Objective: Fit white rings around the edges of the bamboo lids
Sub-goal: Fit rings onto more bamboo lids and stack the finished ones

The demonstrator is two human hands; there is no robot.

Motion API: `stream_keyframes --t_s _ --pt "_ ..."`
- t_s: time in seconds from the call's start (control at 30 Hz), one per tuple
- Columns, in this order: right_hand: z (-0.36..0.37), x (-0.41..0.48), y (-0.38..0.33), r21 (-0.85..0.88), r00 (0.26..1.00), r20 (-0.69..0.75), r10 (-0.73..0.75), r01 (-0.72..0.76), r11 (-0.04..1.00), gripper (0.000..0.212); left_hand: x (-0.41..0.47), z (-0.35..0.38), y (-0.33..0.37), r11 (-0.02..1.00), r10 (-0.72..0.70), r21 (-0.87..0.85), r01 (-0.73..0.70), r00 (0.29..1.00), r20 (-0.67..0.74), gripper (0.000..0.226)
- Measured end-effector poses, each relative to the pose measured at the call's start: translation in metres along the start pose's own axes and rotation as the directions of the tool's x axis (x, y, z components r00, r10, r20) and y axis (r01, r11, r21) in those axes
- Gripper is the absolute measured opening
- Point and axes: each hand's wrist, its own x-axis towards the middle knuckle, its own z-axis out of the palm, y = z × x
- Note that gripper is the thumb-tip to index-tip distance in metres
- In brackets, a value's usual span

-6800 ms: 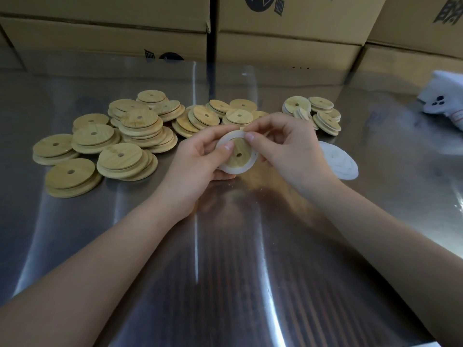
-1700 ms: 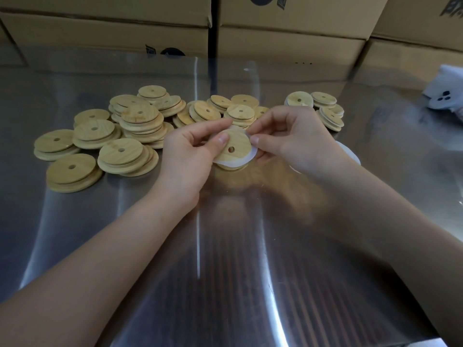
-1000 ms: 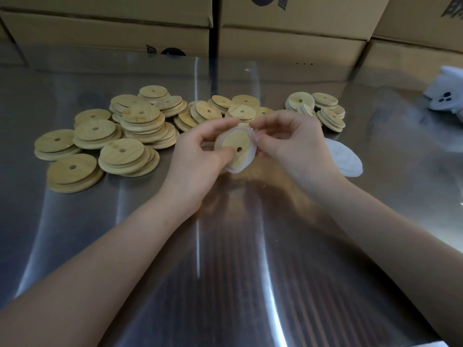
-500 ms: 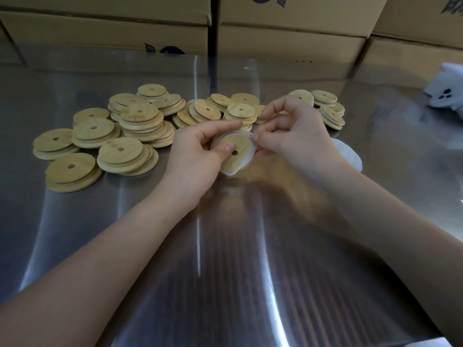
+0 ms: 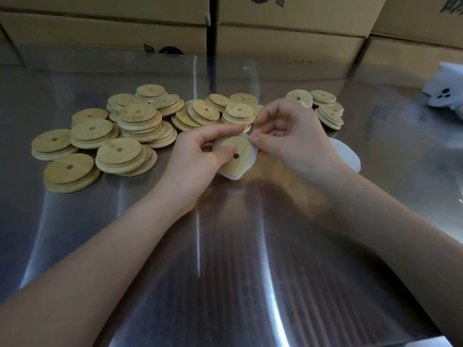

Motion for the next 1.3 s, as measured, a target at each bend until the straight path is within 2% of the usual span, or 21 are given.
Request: stream_keyframes --t_s 0.27,0.43,0.57,0.7,0.87,0.93,1.07,1.2,1.3 --pt "0.011 -0.006 0.000 -0.158 0.997 -0.032 -0.073 0.067 0.985 0.034 0.000 0.000 0.001 0.999 0.033 -0.009 -0.034 0.996 -0.089 0.032" --pt "0.014 -0.007 0.000 -0.135 0.987 -0.133 -0.089 0.071 0.988 0.037 0.000 -0.002 0.001 0.993 0.105 0.055 -0.102 0.993 -0.052 0.028" --pt "0.013 -0.008 -0.001 -0.129 0.986 -0.129 -0.103 0.086 0.988 0.037 0.000 0.000 0.000 0.984 0.137 0.119 -0.130 0.989 -0.055 0.030" --pt "0.009 -0.005 -0.001 -0.067 0.993 -0.106 -0.055 0.048 0.997 0.037 0.002 -0.001 0.002 0.983 0.129 0.144 -0.115 0.988 -0.089 0.035" --pt "0.000 -0.001 -0.001 0.139 0.997 -0.008 0.074 -0.072 0.988 0.040 0.002 -0.001 0.004 0.996 0.062 0.073 -0.055 0.994 -0.091 0.032" --pt "-0.002 0.000 -0.002 0.162 0.996 0.020 0.089 -0.091 0.983 0.040 0.002 -0.001 0.005 0.999 0.035 0.036 -0.032 0.996 -0.087 0.030" --pt "-0.006 0.001 -0.006 0.069 0.998 0.048 0.036 -0.039 0.997 0.040 0.002 -0.001 0.006 0.999 -0.012 -0.047 0.009 0.998 -0.067 0.030" --pt "-0.008 -0.001 -0.008 -0.085 0.996 0.084 -0.034 0.041 0.996 0.039 0.002 -0.001 0.004 0.998 -0.011 -0.058 0.008 0.999 -0.050 0.032" --pt "-0.004 -0.002 -0.004 -0.130 0.997 0.056 -0.044 0.051 0.990 0.037 0.001 -0.001 0.001 0.998 -0.018 -0.054 0.017 1.000 -0.015 0.038"
